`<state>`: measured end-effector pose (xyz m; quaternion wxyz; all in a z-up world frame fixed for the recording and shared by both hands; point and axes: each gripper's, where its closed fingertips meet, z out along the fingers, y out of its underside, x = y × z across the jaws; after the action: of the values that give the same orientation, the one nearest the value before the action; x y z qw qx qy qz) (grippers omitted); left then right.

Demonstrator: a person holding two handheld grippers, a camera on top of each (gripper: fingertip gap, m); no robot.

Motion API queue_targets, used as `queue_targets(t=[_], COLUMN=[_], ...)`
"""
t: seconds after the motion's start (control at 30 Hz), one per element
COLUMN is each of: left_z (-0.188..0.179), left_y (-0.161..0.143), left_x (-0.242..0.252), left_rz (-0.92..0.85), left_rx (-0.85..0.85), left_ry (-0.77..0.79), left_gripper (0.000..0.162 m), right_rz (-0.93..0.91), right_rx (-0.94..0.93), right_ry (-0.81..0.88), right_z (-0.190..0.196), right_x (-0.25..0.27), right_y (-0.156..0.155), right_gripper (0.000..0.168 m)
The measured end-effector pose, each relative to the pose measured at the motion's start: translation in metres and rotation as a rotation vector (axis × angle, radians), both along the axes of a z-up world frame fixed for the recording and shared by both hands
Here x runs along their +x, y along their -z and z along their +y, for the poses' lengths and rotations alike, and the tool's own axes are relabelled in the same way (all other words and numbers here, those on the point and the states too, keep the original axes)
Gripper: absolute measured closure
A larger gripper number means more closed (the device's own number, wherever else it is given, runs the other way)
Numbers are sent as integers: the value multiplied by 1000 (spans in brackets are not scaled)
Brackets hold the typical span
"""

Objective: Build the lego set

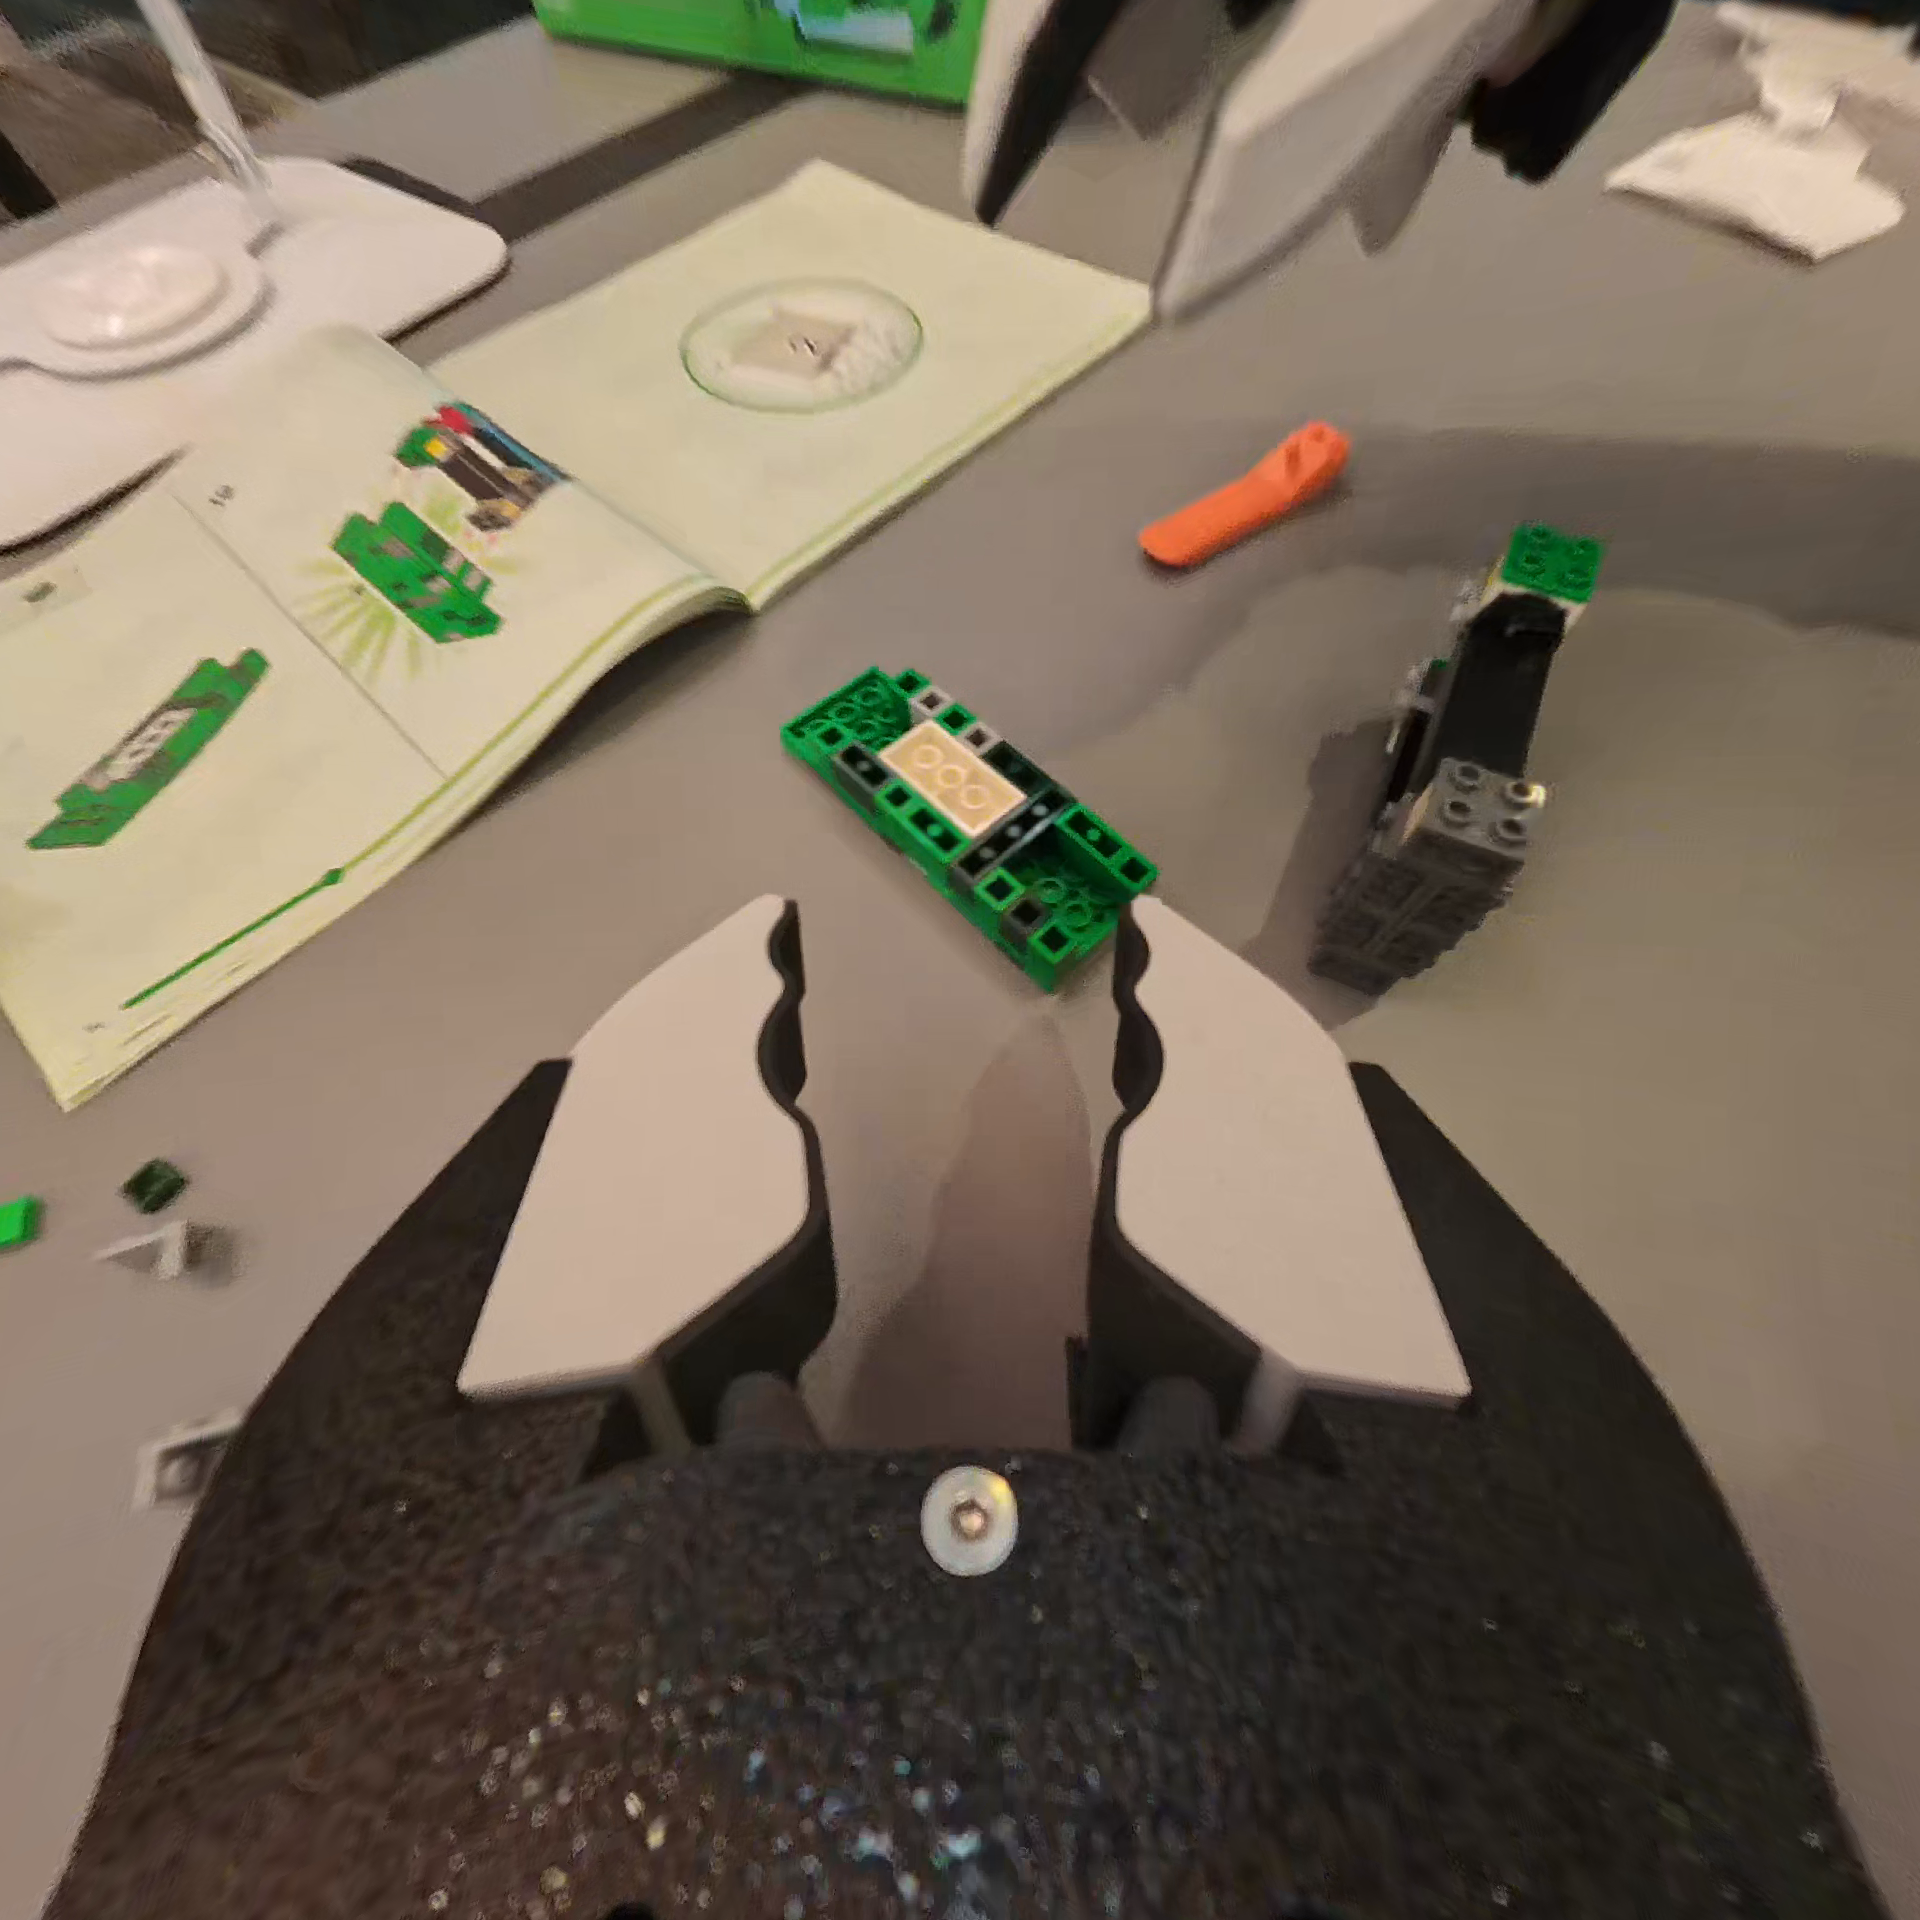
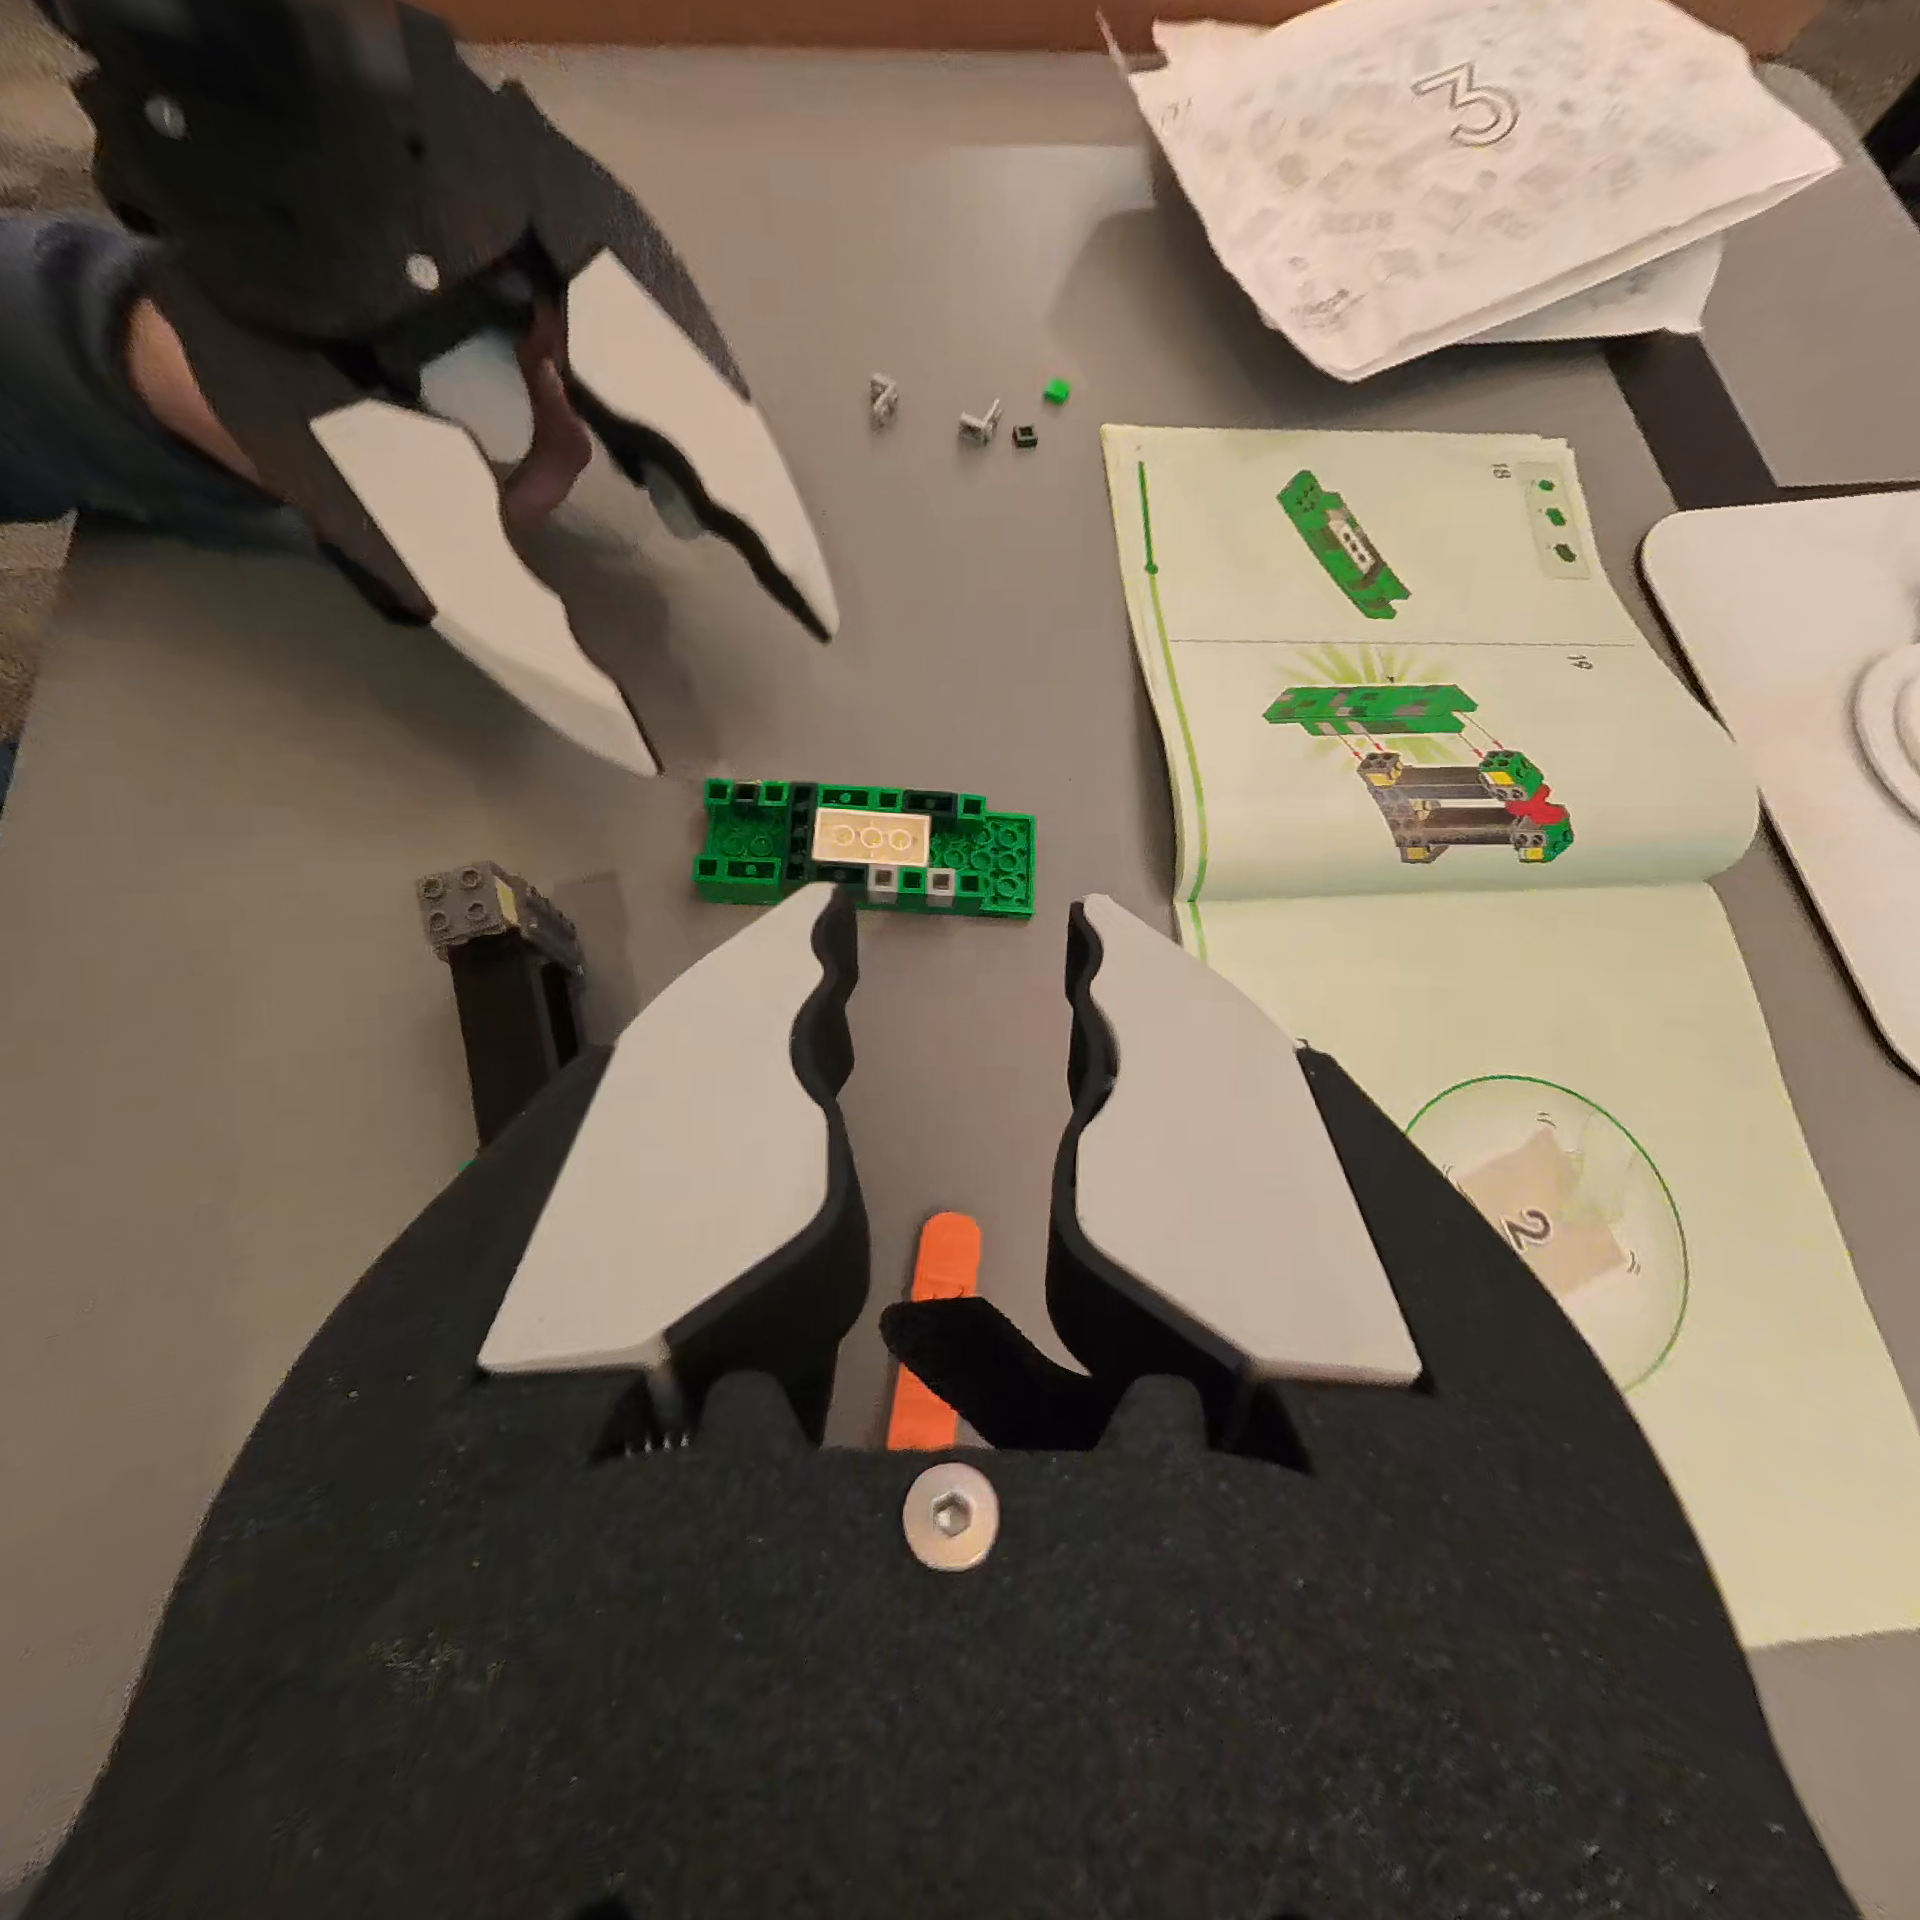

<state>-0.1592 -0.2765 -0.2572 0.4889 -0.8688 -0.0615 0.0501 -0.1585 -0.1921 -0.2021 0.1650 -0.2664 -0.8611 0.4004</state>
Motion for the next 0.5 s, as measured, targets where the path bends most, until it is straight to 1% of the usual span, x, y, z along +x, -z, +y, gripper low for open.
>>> queue_targets(t=[0.17,0.3,0.4,0.47,0.5], left_z=[23,24,12,1,-2], left_y=[9,25,27,26,24], left_x=[9,-1,-20,-34,-37], left_rz=[-28,42,120,127,108], left_rx=[-59,-196,-254,-260,-237], left_ry=[24,38,30,17,24], left_gripper=[102,93,97,106,106], right_rz=[8,26,12,4,4], right_rx=[-30,-13,-17,-30,-40], right_ry=[-17,-78,-160,-226,-267], right_z=[-1,-9,-17,-23,-26], right_x=[-9,-14,-12,-9,-7], right_y=[7,17,23,24,24], right_gripper=[137,144,151,152,152])
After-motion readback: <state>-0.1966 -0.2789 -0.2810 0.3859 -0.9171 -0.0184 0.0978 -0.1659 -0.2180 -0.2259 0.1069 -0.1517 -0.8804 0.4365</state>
